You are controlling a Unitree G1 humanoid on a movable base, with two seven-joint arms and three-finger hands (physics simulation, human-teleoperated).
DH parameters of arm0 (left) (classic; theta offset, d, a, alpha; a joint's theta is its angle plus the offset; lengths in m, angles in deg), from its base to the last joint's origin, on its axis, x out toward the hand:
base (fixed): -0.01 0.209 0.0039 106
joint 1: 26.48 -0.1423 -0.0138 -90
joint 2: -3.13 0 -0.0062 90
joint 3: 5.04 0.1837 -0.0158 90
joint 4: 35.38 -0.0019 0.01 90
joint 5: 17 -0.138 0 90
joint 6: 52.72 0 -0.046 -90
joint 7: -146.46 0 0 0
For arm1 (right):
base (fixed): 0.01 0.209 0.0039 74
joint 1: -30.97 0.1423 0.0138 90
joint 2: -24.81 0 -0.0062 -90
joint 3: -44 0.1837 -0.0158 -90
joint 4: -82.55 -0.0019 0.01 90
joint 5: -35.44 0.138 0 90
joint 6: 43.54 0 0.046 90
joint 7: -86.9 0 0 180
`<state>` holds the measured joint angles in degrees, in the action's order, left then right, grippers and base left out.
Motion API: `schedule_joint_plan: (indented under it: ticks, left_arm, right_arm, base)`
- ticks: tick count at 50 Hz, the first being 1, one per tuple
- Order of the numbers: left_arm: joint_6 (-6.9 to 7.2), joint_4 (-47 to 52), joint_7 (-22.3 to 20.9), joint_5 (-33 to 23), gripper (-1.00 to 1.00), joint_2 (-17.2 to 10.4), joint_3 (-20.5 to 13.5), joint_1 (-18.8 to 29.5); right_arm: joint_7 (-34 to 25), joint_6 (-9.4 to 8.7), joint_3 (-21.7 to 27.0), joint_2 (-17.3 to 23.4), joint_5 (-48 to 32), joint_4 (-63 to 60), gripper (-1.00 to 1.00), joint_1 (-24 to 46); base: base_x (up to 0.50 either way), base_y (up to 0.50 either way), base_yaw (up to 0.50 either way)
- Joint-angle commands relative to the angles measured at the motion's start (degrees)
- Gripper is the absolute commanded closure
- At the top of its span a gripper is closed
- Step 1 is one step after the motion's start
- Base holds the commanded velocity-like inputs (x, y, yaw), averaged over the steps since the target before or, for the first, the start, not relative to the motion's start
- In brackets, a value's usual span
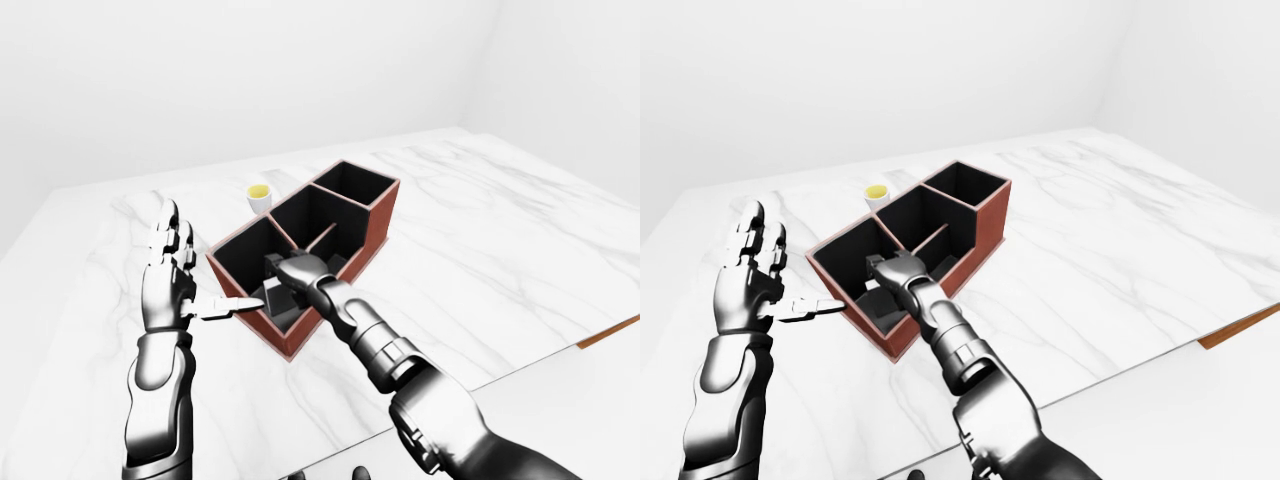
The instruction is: Pick up the book and place it in the left compartment of the caddy.
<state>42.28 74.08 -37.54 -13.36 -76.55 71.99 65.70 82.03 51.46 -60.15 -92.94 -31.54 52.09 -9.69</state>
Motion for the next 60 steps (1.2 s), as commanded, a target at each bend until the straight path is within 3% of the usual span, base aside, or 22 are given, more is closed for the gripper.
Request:
schedule_joint_plan:
  ticks: [1, 34, 35, 36, 37, 38, 48, 60]
  left_arm:
    - [0.0, -0.15, -0.04, -0.07, -1.0, 0.07, 0.06, -0.06]
    - [0.0, 0.21, -0.15, -0.05, -1.0, 0.34, -0.07, -0.82]
    - [0.0, 0.2, -0.14, -0.04, -1.0, 0.35, -0.06, -0.81]
    - [0.0, 0.17, -0.12, -0.05, -1.0, 0.35, -0.03, -0.8]
    - [0.0, 0.17, -0.1, -0.08, -1.0, 0.35, -0.01, -0.79]
    - [0.0, 0.21, -0.1, -0.05, -1.0, 0.37, 0.01, -0.76]
    - [0.0, 0.25, -0.09, 0.06, -1.0, 0.29, -0.08, -0.71]
    - [0.0, 0.33, -0.14, 0.11, -1.0, 0.28, -0.16, -0.83]
  right_arm:
    - [4.68, 0.0, 0.9, -0.74, -2.4, 3.02, 1.0, 1.39]
    - [7.67, 0.0, 0.58, -1.83, -5.48, 6.05, 0.98, 1.72]
    - [7.66, 0.0, 0.56, -1.83, -5.6, 6.1, 0.87, 1.68]
    - [7.76, 0.0, 0.43, -1.77, -5.94, 6.19, 0.29, 1.63]
    - [7.89, 0.0, 0.41, -1.74, -6.1, 6.31, -0.44, 1.69]
    - [7.94, 0.0, 0.48, -1.75, -6.12, 6.35, -0.74, 1.76]
    - [8.08, 0.0, 0.46, -1.77, -6.82, 6.1, -0.89, 1.67]
    - [7.42, 0.0, 0.33, -2.06, -7.06, 4.68, -0.86, 0.82]
  base:
    - [0.0, 0.0, 0.0]
    - [0.0, 0.0, 0.0]
    - [0.0, 0.0, 0.0]
    - [0.0, 0.0, 0.0]
    - [0.0, 0.0, 0.0]
    - [0.0, 0.0, 0.0]
    - [0.0, 0.0, 0.0]
    - [0.0, 0.0, 0.0]
